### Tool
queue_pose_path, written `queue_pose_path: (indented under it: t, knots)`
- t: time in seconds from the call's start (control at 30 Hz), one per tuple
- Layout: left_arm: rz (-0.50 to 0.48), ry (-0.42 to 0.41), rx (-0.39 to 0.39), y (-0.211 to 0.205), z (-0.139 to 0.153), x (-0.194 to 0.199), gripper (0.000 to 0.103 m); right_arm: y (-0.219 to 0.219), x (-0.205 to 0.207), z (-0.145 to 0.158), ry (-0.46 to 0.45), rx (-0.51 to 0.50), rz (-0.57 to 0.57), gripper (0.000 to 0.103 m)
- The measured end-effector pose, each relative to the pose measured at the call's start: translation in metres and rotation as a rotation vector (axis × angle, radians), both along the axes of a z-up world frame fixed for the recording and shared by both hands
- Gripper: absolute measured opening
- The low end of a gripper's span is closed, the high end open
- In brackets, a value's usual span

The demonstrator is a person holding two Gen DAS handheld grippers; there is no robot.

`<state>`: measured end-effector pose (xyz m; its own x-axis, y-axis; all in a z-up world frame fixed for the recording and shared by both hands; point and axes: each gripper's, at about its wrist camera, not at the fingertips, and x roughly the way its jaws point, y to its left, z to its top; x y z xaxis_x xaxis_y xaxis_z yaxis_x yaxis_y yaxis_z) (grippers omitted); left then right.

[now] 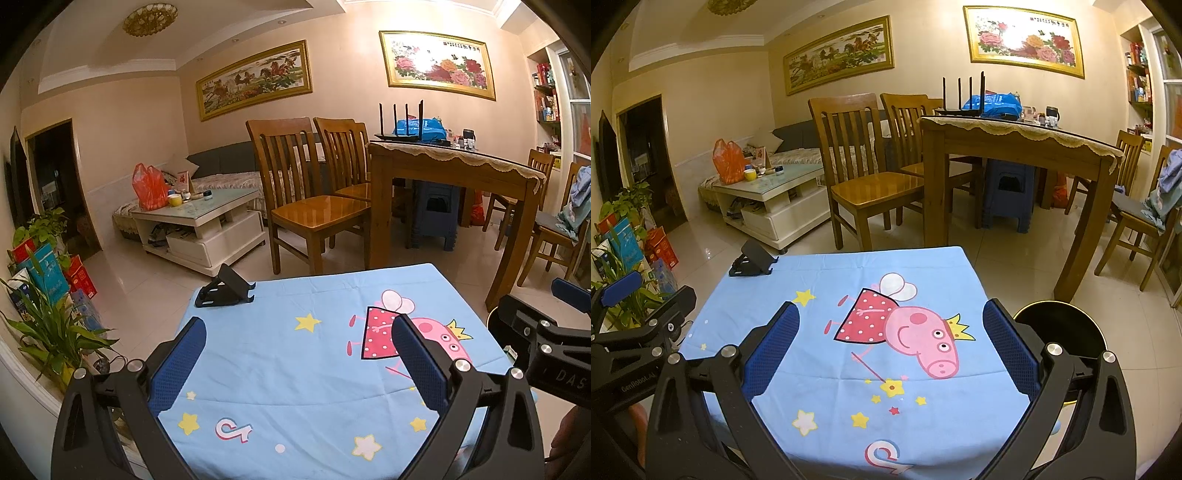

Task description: Collect trash

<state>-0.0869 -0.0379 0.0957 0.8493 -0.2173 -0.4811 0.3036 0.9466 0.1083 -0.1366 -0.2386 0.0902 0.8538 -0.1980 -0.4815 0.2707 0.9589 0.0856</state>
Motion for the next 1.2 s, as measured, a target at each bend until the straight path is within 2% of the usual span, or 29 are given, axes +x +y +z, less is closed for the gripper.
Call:
queue_pose_path:
  t: [0.77,1.2]
  knots:
    - [-0.001,0.001,0.003,-0.0013,-0.0007,-0.0012,0.097,0.004,0.0008,-0.0035,0.004,-0.002,0.006,0.098]
    - [-0.003,0.03,0.002,0.0,-0.004,0.004,0.097,0.0028,0.0018,-0.0074,0.021,0.002,0.008,0.098]
